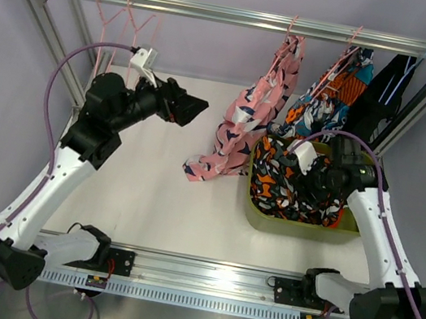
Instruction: Remove the shorts from the hanger
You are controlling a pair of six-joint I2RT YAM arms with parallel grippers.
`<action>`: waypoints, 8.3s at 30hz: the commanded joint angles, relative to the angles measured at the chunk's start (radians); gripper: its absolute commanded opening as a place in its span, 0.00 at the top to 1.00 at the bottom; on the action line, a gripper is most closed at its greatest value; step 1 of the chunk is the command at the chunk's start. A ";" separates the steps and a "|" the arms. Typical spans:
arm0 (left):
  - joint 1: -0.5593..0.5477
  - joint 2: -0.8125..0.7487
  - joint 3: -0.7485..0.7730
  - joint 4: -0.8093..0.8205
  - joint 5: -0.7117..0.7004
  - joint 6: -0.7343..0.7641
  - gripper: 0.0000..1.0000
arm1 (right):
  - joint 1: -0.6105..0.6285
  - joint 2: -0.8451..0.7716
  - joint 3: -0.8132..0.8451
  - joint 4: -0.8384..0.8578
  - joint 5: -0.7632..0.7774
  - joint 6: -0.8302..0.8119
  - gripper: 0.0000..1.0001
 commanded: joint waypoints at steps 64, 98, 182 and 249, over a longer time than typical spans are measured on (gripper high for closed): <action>-0.139 -0.145 -0.058 -0.089 -0.200 0.035 0.01 | 0.231 0.417 0.754 1.015 0.062 1.362 1.00; -0.139 -0.173 -0.002 -0.206 -0.519 0.058 0.03 | 0.288 0.302 0.264 1.512 -0.932 1.576 1.00; 0.266 -0.030 -0.058 -0.171 0.266 0.130 1.00 | 0.353 0.179 0.225 1.449 -0.567 1.393 1.00; 0.249 -0.604 -0.072 -0.458 -0.140 0.201 0.01 | 0.636 1.008 1.391 0.848 0.393 1.502 1.00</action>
